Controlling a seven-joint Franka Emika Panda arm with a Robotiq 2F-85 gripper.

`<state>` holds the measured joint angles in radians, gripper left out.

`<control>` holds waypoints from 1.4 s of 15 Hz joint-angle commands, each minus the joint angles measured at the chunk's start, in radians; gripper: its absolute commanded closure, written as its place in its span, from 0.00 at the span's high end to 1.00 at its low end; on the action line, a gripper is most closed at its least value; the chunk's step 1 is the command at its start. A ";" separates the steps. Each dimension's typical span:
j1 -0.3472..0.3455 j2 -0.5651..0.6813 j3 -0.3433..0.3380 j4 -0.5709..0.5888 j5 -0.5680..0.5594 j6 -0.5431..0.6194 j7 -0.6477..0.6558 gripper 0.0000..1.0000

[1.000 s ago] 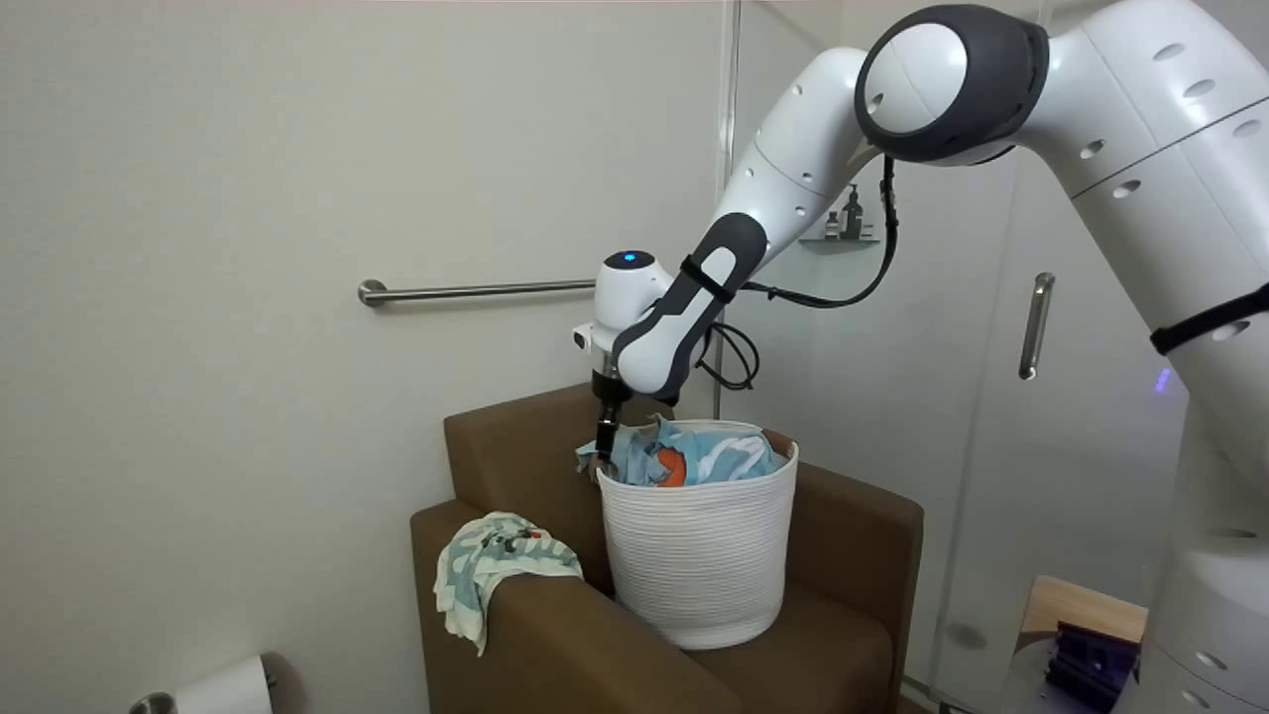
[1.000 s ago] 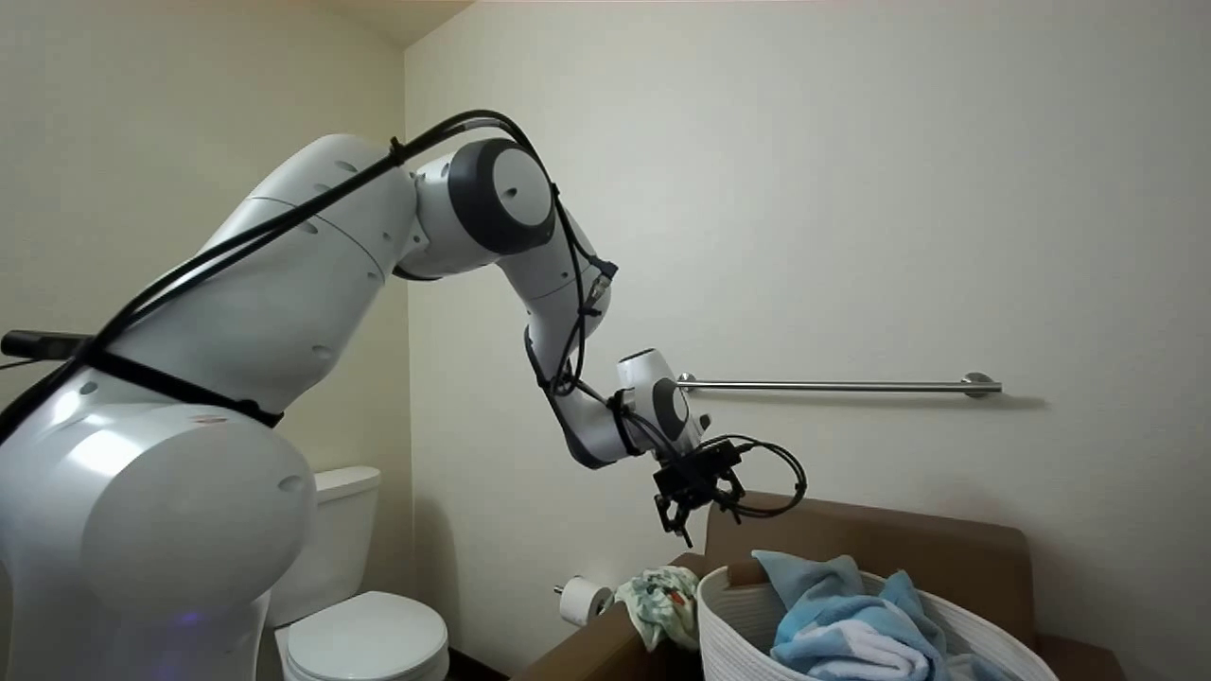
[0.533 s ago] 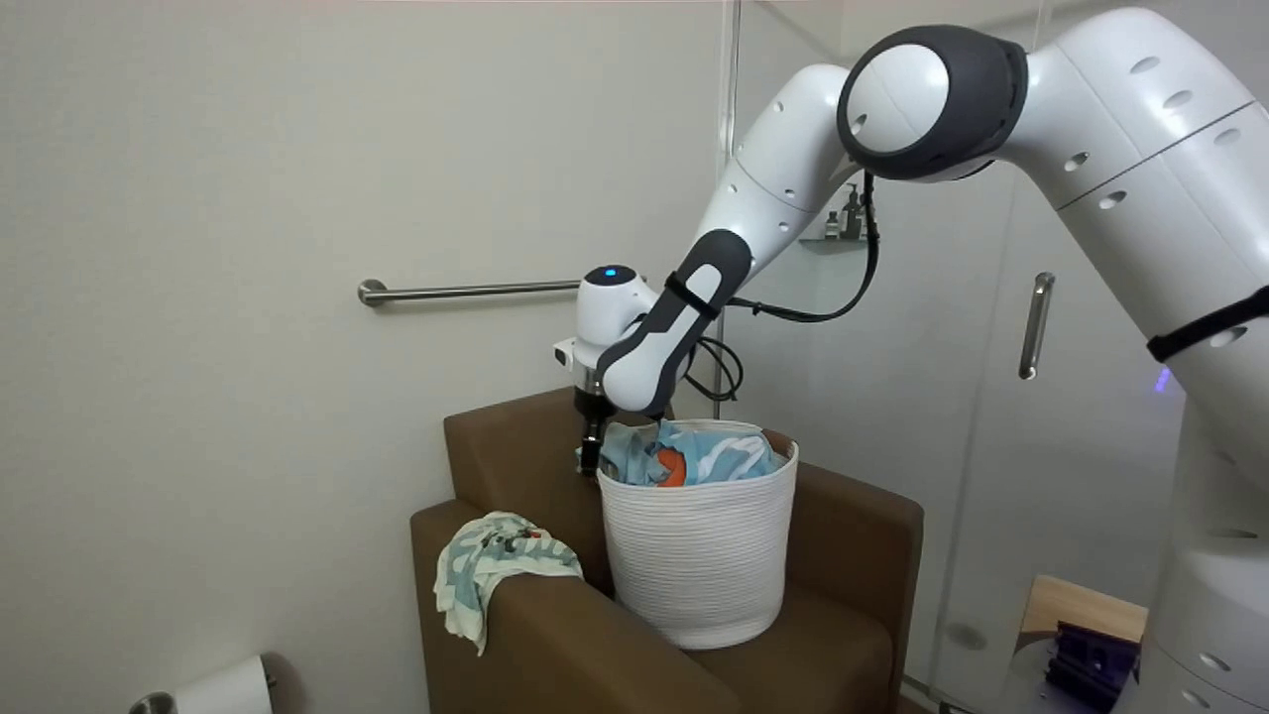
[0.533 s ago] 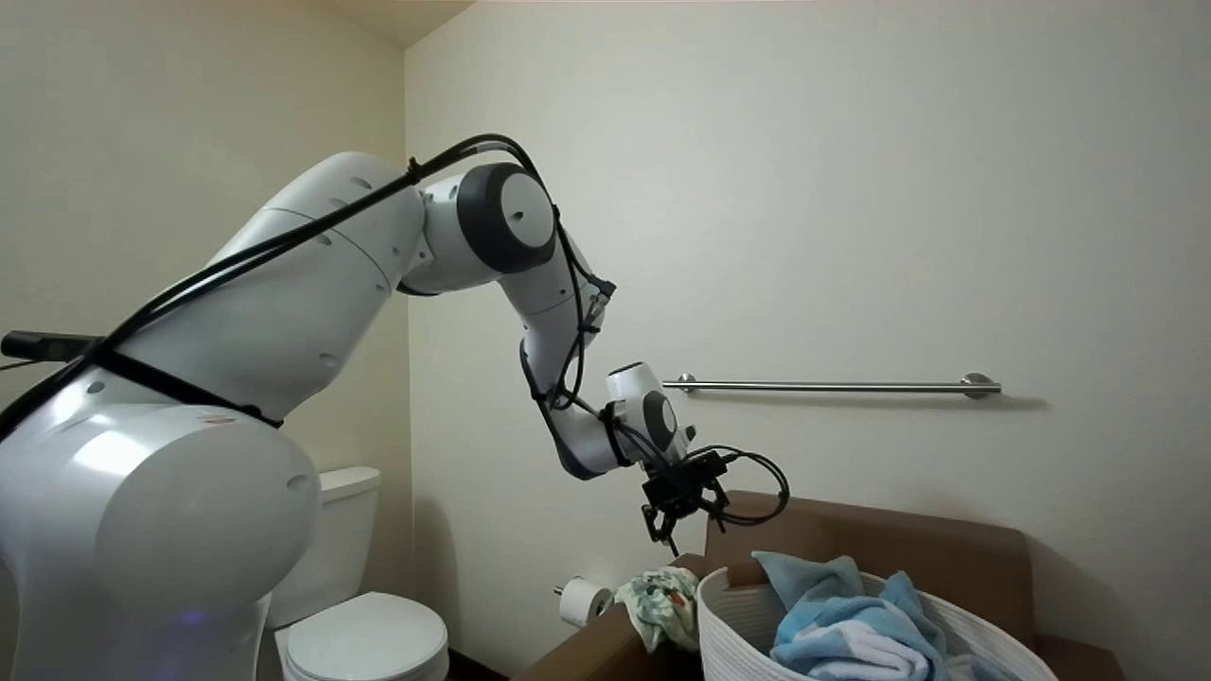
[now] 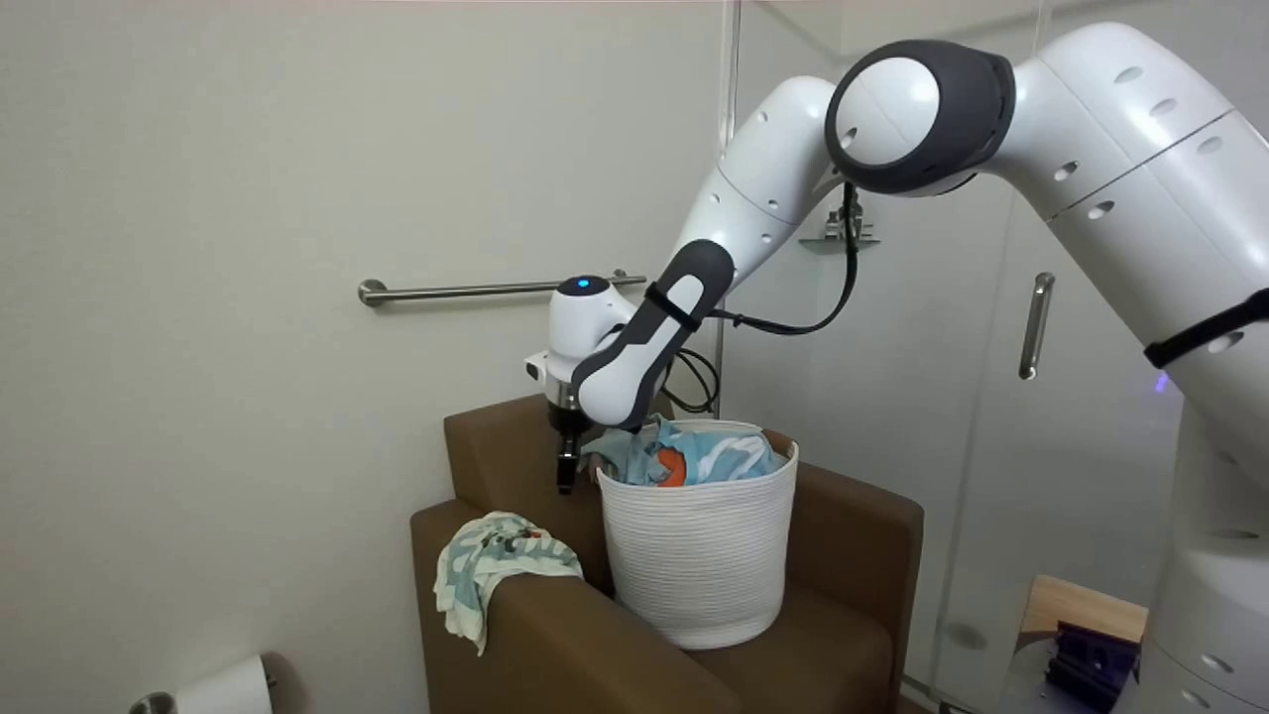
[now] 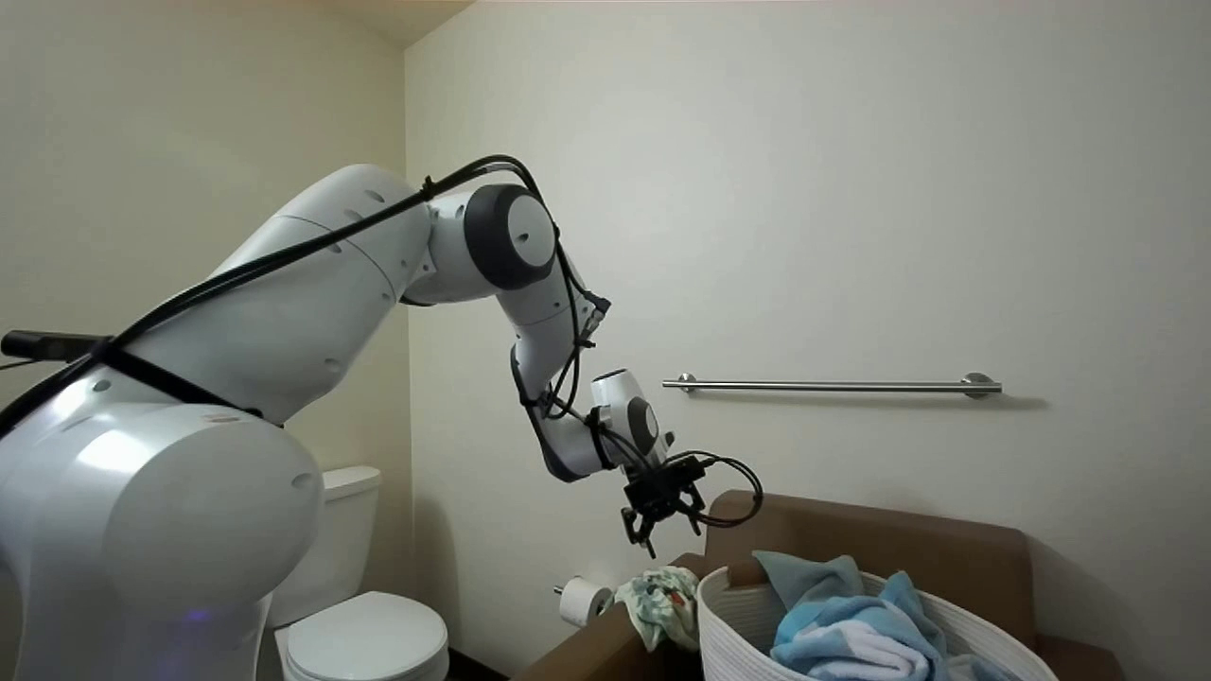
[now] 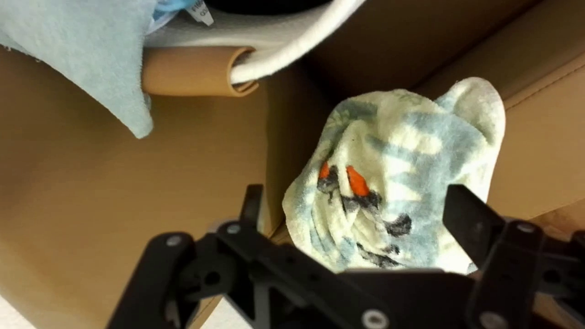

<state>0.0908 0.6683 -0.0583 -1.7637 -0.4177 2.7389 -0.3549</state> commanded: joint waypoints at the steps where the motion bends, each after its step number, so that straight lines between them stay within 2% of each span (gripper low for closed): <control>1: 0.001 0.022 0.018 0.033 -0.029 -0.037 -0.041 1.00; 9: 0.016 0.090 0.042 0.117 -0.059 -0.082 -0.093 1.00; 21: 0.059 0.276 0.035 0.386 -0.075 -0.146 -0.102 1.00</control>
<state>0.1407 0.8971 -0.0158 -1.4527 -0.4788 2.6253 -0.4300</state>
